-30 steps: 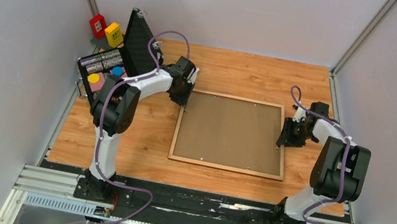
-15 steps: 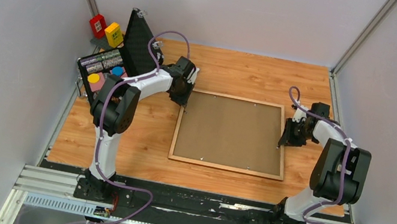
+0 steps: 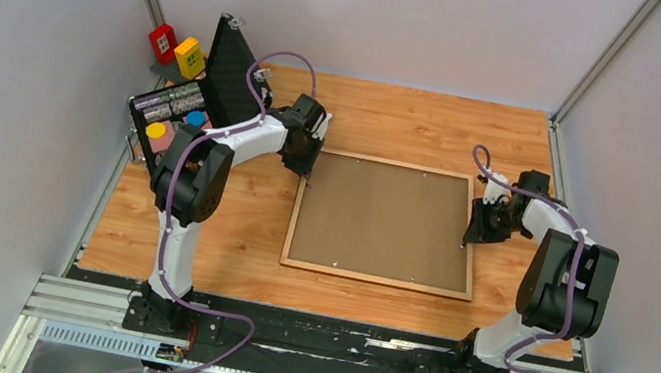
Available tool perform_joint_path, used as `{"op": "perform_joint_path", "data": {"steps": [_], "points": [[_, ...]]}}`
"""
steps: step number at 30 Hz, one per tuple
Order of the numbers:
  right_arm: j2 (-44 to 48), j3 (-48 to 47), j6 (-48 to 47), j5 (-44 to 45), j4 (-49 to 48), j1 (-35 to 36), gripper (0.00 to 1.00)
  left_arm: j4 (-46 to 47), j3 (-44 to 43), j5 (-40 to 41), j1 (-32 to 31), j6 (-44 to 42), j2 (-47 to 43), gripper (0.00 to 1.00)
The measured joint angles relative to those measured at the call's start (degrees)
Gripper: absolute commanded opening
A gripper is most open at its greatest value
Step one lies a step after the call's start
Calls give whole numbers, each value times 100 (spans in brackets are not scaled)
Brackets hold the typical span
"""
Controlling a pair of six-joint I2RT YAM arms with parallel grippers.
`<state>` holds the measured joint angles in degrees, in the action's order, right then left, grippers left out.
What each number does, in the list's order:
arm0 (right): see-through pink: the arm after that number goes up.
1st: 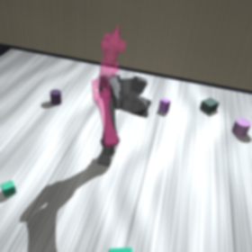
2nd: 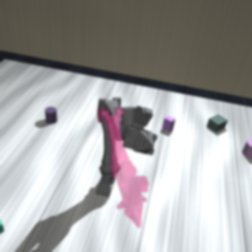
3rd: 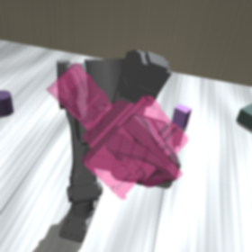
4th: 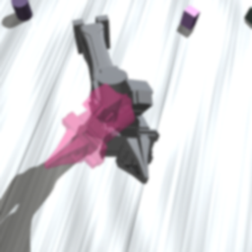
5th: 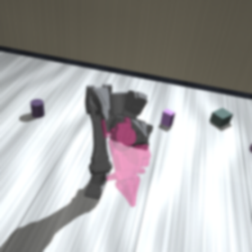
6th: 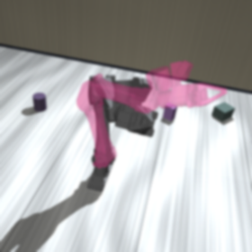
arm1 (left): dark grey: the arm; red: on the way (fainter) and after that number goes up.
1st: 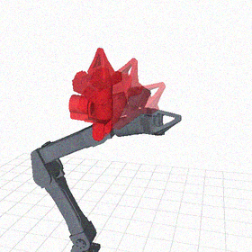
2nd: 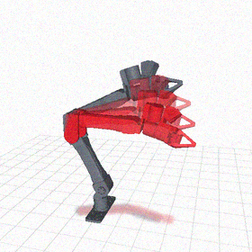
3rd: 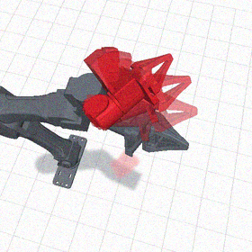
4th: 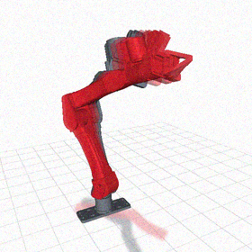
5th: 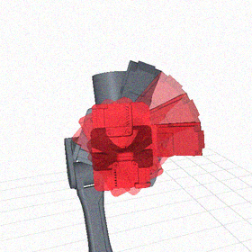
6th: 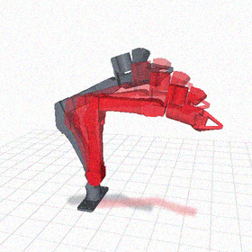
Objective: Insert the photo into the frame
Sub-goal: Install the photo frame at the center of the board.
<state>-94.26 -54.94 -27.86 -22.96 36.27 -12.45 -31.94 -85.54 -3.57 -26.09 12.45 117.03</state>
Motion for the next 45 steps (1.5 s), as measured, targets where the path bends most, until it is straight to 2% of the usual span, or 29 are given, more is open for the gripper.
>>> {"op": "perform_joint_path", "data": {"steps": [6, 15, 18, 30, 40, 45], "points": [[-186, -269, -553, -98, 398, -2, 18, -24, 0, -4, 0, 2, 0, 0], [-455, -643, -1005, -142, 866, -13, 37, -39, 0, -7, 0, 2, 0, 0], [-509, -726, -953, -210, 975, -33, 40, -39, 0, -13, 0, 2, 0, 0], [-699, -844, -385, -306, 1021, -74, 37, -39, 0, -24, 0, 2, 0, 0], [-645, -688, -398, -223, 857, -83, 33, -39, 0, -26, 0, 2, 0, 0], [-562, -605, -568, -216, 802, -83, 26, -39, 0, -26, 4, 2, 0, 0]]}}
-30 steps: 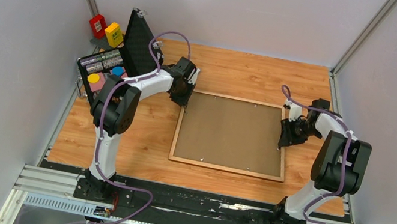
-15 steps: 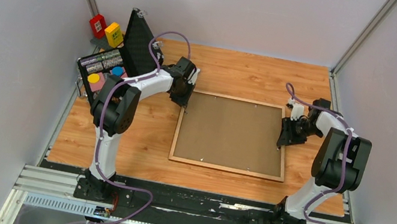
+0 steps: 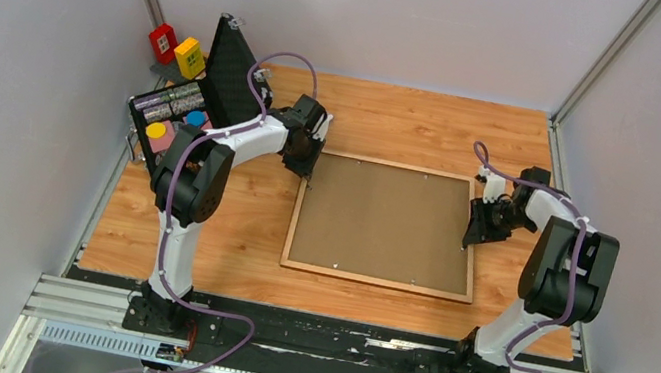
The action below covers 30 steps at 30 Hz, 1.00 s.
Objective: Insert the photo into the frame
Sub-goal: Install the photo frame at the center of the board.
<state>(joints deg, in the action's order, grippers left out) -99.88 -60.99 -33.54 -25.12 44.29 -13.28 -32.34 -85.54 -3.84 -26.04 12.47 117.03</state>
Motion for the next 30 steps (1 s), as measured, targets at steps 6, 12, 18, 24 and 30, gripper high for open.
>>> {"op": "perform_joint_path", "data": {"steps": [6, 12, 18, 24, 30], "points": [[26, 24, -247, -33, 11, -4, 21, 0, 0, 2, 11, 0, 0, 0], [26, 24, -446, -74, 39, -4, 16, 0, -2, -2, 15, 0, 0, 0], [31, 24, -756, -153, 87, -11, 15, 0, -2, -2, 17, 0, 0, 0], [44, 24, -1012, -157, 120, -11, 20, 0, -2, -2, 17, 0, 0, 0], [48, 11, -1189, -142, 153, -11, 27, 0, -2, -2, 24, 0, 0, 0]]}}
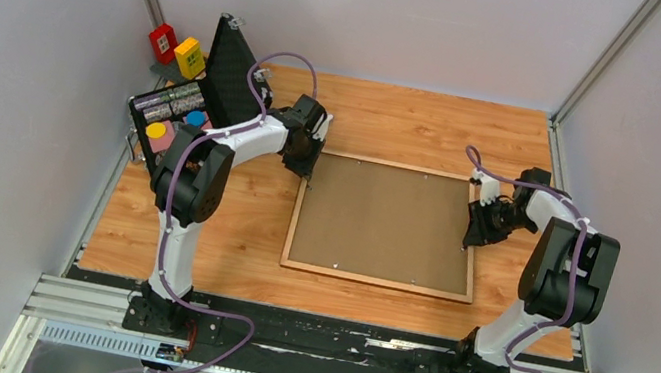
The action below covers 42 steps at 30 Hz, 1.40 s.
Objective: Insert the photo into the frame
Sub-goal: Install the photo frame at the center of the board.
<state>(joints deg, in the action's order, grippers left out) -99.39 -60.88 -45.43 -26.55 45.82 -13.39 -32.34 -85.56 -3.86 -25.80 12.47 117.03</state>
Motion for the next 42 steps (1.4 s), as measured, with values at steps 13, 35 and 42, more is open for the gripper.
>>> {"op": "perform_joint_path", "data": {"steps": [13, 35, 42], "points": [[17, -4, -916, 39, -13, 72, 45, -2, 0, -9, 9, 0, 0, 0], [-254, -321, -170, -188, 0, -203, 51, 2, 0, -63, 31, 4, 0, 0], [-243, -520, 459, -466, -90, -468, 54, -2, 0, -57, 46, 4, 0, 0]]}}
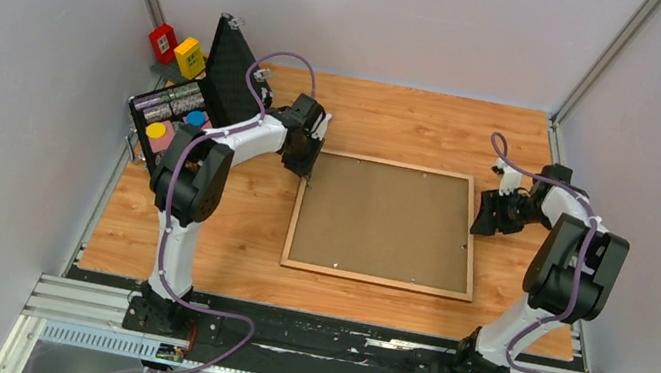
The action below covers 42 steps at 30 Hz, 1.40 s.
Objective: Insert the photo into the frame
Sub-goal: Install the photo frame at the center of the board.
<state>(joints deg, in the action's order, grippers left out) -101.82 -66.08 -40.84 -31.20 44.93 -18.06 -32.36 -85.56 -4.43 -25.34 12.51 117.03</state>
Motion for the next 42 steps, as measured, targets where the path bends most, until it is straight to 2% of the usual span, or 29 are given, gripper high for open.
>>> {"op": "perform_joint_path", "data": {"steps": [6, 15, 27, 36, 38, 41, 42], "points": [[278, 59, 354, -289, -31, -22, 57, 0, 0, 2, 7, 2, 0, 0], [1878, 745, 452, -737, -55, 181, 60, -4, -11, 26, 24, 125, 4, 0], [3510, 2162, 199, -332, 4, 1707, 63, -96, -382, 90, 162, 415, 251, 0], [3884, 2581, 181, 201, 20, 2800, 64, -127, -953, 61, 192, 616, 645, 0], [3884, 2656, 199, 297, 24, 2999, 64, -127, -953, 55, 192, 629, 645, 8], [3882, 2706, 245, 433, 24, 3287, 64, -125, -953, 39, 199, 625, 645, 32], [3882, 2706, 273, 472, 24, 3377, 64, -125, -953, 35, 205, 621, 645, 36]]}}
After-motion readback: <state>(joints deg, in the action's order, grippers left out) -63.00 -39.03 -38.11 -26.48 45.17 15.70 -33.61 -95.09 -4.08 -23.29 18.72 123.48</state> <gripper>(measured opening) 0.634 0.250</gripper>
